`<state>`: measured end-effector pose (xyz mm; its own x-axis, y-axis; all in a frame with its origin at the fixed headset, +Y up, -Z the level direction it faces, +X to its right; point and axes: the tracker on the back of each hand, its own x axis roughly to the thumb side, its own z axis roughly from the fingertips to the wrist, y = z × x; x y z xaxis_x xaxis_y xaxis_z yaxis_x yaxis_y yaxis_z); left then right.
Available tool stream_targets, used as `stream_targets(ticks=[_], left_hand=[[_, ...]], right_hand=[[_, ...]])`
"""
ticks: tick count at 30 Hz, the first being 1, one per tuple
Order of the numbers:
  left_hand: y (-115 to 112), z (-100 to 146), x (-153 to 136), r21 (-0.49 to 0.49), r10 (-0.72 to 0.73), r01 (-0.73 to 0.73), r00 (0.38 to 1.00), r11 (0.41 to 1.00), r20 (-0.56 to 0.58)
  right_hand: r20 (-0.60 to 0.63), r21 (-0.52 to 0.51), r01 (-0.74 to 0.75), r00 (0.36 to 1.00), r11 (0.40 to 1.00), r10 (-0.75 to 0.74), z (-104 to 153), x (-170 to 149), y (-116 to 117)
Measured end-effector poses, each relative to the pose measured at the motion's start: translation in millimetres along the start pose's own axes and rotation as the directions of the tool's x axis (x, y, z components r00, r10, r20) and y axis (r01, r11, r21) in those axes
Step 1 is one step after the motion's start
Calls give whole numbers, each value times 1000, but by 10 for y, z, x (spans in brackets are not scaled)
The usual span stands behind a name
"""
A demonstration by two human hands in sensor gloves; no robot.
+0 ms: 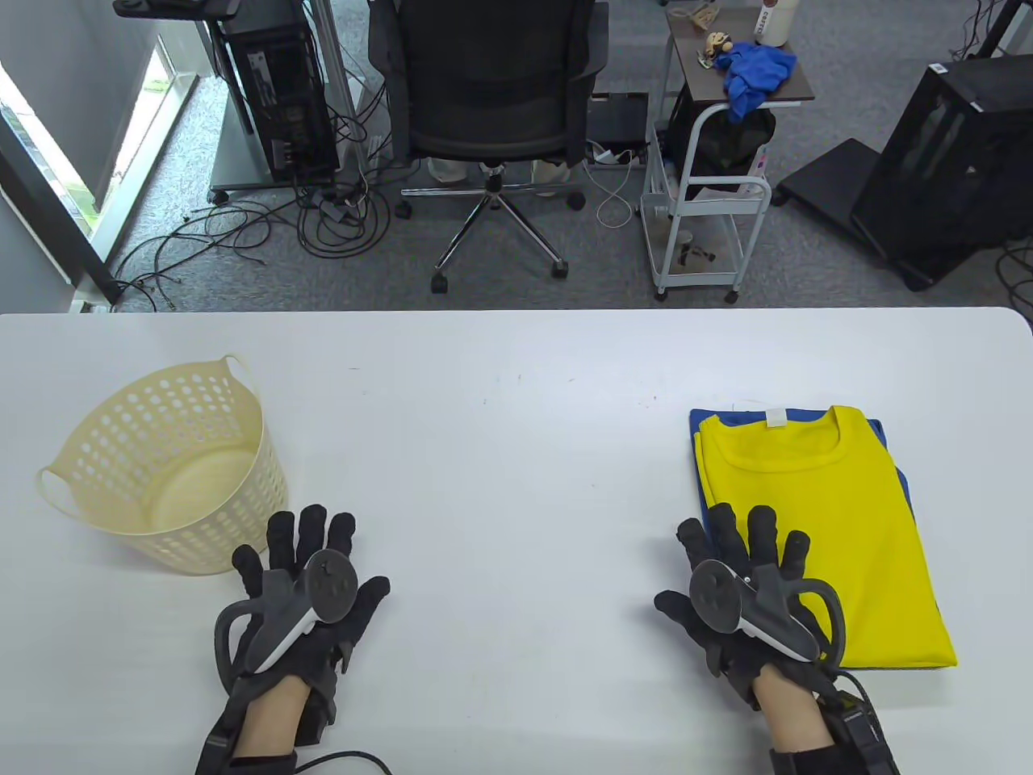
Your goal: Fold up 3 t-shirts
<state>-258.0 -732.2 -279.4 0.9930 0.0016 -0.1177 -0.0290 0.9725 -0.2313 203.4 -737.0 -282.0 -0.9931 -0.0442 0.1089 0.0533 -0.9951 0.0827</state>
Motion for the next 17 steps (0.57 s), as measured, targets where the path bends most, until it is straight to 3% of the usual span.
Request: stream_targets(ticks=[5,17], left_hand=[[-50,-72,-14,-70,-32,31,999,997,-25],[-74,-70,18,-71,-76,74,997,995,-31]], right_hand=[[10,-1,-7,1000,1000,7,32,17,-6],[7,30,-8,1000,1000,8,29,5,-8]])
